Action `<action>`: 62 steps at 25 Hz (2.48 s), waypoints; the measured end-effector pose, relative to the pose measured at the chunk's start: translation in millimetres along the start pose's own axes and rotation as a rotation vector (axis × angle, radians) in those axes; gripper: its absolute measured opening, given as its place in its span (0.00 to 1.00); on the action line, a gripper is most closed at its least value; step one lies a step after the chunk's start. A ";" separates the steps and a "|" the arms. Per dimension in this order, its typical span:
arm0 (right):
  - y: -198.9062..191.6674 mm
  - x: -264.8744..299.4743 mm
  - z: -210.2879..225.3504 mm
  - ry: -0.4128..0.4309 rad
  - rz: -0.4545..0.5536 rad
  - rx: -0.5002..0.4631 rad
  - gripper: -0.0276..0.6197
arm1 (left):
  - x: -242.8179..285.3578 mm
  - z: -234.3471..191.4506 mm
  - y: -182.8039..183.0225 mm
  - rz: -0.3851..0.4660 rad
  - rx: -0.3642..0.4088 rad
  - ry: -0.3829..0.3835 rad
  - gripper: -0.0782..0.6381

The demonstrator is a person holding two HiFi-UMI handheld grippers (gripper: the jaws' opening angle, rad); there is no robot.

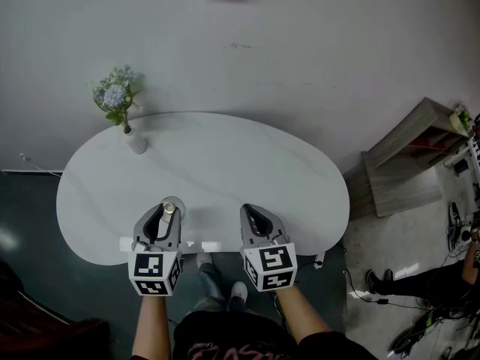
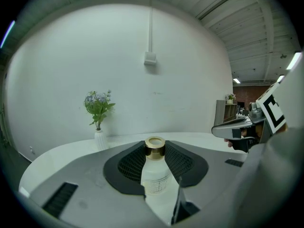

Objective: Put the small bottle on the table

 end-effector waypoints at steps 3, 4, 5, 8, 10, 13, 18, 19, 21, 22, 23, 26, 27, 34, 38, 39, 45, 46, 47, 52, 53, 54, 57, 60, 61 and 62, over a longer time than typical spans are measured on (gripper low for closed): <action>-3.6 7.4 -1.4 0.006 -0.008 0.002 0.15 | 6.2 -1.7 -3.6 -0.008 -0.005 -0.005 0.28; -5.1 9.3 -1.9 0.008 -0.012 0.003 0.15 | 8.1 -1.8 -5.1 -0.009 -0.006 -0.007 0.28; -6.9 11.2 -2.3 0.010 -0.015 0.004 0.15 | 10.0 -2.0 -6.7 -0.010 -0.007 -0.009 0.28; -12.8 17.4 -3.1 0.013 -0.028 0.007 0.15 | 15.9 -4.7 -12.1 -0.015 -0.011 -0.010 0.28; -16.3 21.0 -2.6 0.011 -0.037 0.009 0.15 | 19.2 -6.9 -16.5 -0.022 -0.014 -0.010 0.28; -21.1 26.2 -1.2 0.010 -0.051 0.011 0.15 | 24.1 -9.2 -23.4 -0.032 -0.018 -0.010 0.28; -28.2 36.6 -0.4 0.016 -0.072 0.013 0.15 | 35.5 -10.6 -34.4 -0.052 -0.023 -0.018 0.28; -30.1 38.4 -0.1 0.016 -0.077 0.014 0.15 | 37.8 -10.1 -36.6 -0.057 -0.024 -0.021 0.28; -33.3 42.1 1.0 0.016 -0.087 0.018 0.15 | 42.2 -9.1 -39.8 -0.064 -0.025 -0.026 0.28; -34.9 44.1 1.6 0.015 -0.091 0.020 0.15 | 44.5 -8.6 -41.2 -0.067 -0.026 -0.029 0.28; -36.7 46.2 2.1 0.015 -0.096 0.022 0.15 | 46.8 -8.2 -42.9 -0.069 -0.028 -0.032 0.28; -43.8 51.9 2.6 0.017 -0.112 0.023 0.15 | 53.7 -8.0 -49.5 -0.079 -0.032 -0.034 0.28; -45.9 53.3 2.9 0.018 -0.116 0.023 0.15 | 55.8 -8.1 -51.7 -0.083 -0.033 -0.034 0.28; -57.6 62.5 7.3 0.020 -0.152 0.034 0.15 | 68.5 -7.9 -60.5 -0.111 -0.018 -0.047 0.28; -62.1 67.4 9.3 0.022 -0.165 0.039 0.15 | 74.3 -8.5 -67.0 -0.127 -0.026 -0.046 0.28; -63.2 69.2 10.4 0.022 -0.169 0.039 0.15 | 76.3 -9.0 -68.1 -0.130 -0.026 -0.046 0.28; -74.2 75.1 17.4 0.015 -0.194 0.047 0.15 | 86.2 -9.0 -76.5 -0.143 -0.037 -0.044 0.28; -75.5 76.0 18.1 0.014 -0.197 0.048 0.15 | 87.4 -9.0 -78.1 -0.146 -0.038 -0.045 0.28; -76.4 76.8 18.7 0.014 -0.199 0.049 0.15 | 88.3 -9.2 -79.7 -0.149 -0.038 -0.045 0.28; -79.0 79.9 21.9 0.010 -0.207 0.051 0.15 | 91.3 -8.3 -85.4 -0.158 -0.042 -0.044 0.28; -79.6 80.6 22.0 0.010 -0.207 0.053 0.15 | 91.5 -8.5 -85.6 -0.157 -0.042 -0.044 0.28; -80.1 81.0 22.0 0.010 -0.208 0.055 0.14 | 91.7 -8.7 -85.7 -0.154 -0.041 -0.044 0.28; -81.8 81.0 21.3 0.012 -0.212 0.058 0.15 | 91.6 -8.0 -86.1 -0.150 -0.042 -0.046 0.28; -83.4 80.8 19.6 0.014 -0.215 0.057 0.15 | 90.2 -8.1 -87.1 -0.147 -0.044 -0.043 0.28; -83.5 80.5 19.2 0.014 -0.216 0.057 0.15 | 89.7 -8.1 -87.3 -0.146 -0.041 -0.043 0.28; -83.7 80.1 18.9 0.013 -0.216 0.057 0.15 | 89.1 -8.2 -87.4 -0.146 -0.040 -0.044 0.28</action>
Point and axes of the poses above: the fingertips, and each gripper's own axes: x forward along the fingers, z to its right, y out of its top, the point moved 1 cm from there along -x, backward along the fingers, and after that the axes turned 4 degrees about z, right-handed, at the moved point
